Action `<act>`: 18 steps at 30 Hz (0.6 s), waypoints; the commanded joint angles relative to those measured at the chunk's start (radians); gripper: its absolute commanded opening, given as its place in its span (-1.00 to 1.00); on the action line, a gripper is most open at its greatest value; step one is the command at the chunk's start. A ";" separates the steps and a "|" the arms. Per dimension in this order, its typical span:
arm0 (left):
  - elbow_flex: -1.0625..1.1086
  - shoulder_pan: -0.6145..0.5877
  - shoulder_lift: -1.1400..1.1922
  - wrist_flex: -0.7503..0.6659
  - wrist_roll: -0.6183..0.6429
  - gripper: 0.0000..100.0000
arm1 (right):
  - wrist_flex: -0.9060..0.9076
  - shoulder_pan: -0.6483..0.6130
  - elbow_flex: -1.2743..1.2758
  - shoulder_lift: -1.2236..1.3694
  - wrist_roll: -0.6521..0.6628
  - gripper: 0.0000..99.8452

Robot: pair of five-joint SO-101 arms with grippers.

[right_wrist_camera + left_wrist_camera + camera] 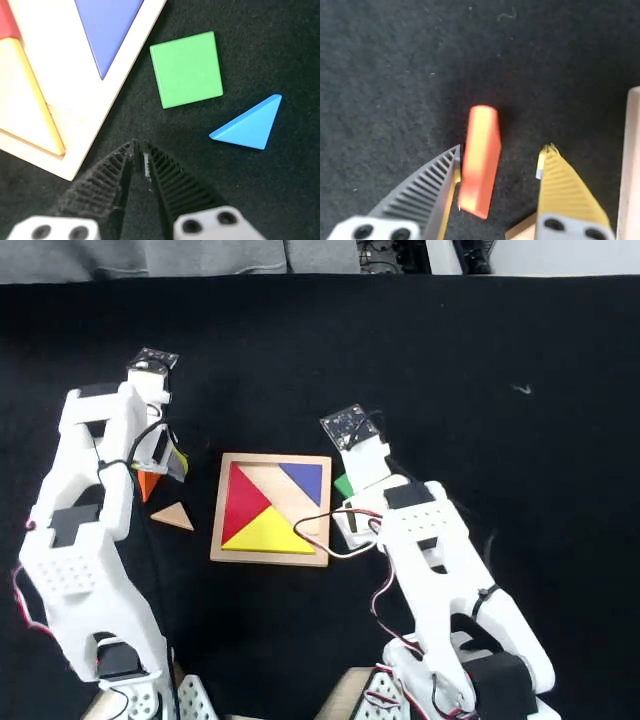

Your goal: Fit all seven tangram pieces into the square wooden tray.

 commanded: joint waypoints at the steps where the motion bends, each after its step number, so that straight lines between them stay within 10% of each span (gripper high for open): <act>1: -0.170 -0.025 0.051 0.097 -0.011 -0.51 | -0.014 -0.017 0.001 -0.039 0.002 -0.98; 18: -0.409 -0.042 0.135 0.284 -0.009 -0.77 | -0.015 -0.017 0.001 -0.039 0.002 -0.98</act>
